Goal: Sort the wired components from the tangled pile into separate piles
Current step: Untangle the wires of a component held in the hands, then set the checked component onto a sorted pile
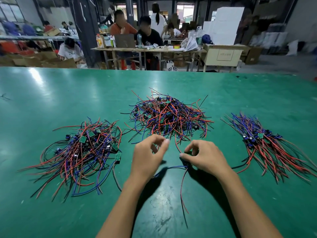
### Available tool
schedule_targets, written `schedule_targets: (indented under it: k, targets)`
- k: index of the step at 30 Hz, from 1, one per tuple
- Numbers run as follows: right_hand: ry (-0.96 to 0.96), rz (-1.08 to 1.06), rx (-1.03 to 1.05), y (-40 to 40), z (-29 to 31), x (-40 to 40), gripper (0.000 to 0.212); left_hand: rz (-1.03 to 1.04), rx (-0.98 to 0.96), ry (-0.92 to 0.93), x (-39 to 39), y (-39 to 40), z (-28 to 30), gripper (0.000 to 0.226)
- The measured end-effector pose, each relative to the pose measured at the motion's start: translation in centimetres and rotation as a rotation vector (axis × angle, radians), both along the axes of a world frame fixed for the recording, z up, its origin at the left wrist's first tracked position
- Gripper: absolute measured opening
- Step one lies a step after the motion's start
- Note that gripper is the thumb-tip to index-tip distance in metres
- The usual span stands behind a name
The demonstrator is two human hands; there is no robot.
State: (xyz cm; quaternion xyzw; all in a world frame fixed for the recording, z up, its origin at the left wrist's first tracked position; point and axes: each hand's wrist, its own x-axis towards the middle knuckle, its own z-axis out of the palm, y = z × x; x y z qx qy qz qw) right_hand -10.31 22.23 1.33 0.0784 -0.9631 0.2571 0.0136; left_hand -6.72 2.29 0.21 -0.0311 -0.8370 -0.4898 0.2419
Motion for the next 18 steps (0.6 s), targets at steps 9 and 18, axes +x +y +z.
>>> schedule_targets:
  k: [9, 18]
  targets:
    - [-0.094, 0.066, -0.592, -1.1, -0.5, -0.2, 0.016, -0.172, -0.410, -0.081, 0.7, 2.0, -0.7, 0.031]
    - [0.058, -0.052, -0.663, -2.0, -0.4, -0.2, 0.012, 0.434, 0.146, 0.103, 0.2, -5.7, 3.6, 0.005]
